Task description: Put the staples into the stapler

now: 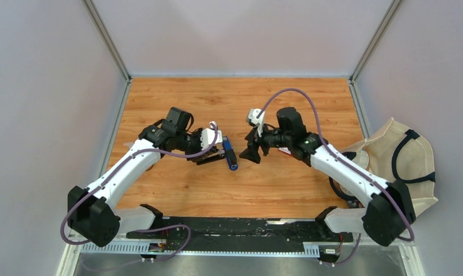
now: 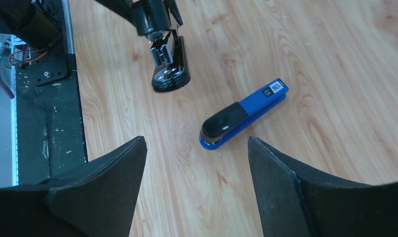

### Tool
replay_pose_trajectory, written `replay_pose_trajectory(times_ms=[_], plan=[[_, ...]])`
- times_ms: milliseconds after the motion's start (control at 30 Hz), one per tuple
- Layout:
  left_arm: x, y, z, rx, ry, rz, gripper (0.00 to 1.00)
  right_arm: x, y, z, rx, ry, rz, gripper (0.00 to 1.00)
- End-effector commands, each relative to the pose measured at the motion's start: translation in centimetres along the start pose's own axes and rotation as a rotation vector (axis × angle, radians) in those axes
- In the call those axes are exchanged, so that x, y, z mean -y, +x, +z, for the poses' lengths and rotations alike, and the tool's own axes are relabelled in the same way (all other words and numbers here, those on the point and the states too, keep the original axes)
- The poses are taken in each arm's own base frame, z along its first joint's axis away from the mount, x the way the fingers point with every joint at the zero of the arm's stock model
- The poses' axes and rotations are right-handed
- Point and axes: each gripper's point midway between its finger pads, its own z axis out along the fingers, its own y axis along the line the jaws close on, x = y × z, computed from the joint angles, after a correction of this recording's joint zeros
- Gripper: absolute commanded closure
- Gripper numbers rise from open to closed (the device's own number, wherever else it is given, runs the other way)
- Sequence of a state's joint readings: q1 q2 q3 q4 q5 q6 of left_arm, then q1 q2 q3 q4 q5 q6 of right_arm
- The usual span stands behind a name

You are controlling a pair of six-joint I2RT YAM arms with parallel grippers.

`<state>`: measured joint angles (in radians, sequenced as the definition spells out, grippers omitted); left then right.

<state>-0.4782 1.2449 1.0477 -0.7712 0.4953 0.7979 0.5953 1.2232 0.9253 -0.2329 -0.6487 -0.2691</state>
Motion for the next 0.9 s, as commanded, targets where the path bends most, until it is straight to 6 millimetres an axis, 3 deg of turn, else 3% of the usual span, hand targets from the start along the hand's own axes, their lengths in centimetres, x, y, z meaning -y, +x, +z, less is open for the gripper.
replay_pose_trajectory(times_ms=[0, 200, 333, 633, 867], plan=[[1.3, -2.7, -0.5, 0.135, 0.036, -0.010, 1.00, -0.7, -3.8, 2.7, 0.090, -0.110, -0.031, 0.23], [1.7, -2.4, -0.1, 0.128, 0.062, -0.030, 1.00, -1.3, -5.2, 5.7, 0.137, -0.175, 0.002, 0.29], [1.6, -2.6, 0.0, 0.132, 0.068, -0.041, 1.00, -2.2, -4.2, 7.5, 0.101, -0.220, 0.027, 0.32], [1.3, -3.1, -0.4, 0.159, 0.058, -0.057, 1.00, -3.4, -2.6, 8.3, 0.078, -0.253, 0.062, 0.39], [0.5, -3.5, -1.7, 0.224, 0.045, -0.112, 1.00, -3.3, -0.4, 8.7, 0.033, -0.232, 0.065, 0.58]])
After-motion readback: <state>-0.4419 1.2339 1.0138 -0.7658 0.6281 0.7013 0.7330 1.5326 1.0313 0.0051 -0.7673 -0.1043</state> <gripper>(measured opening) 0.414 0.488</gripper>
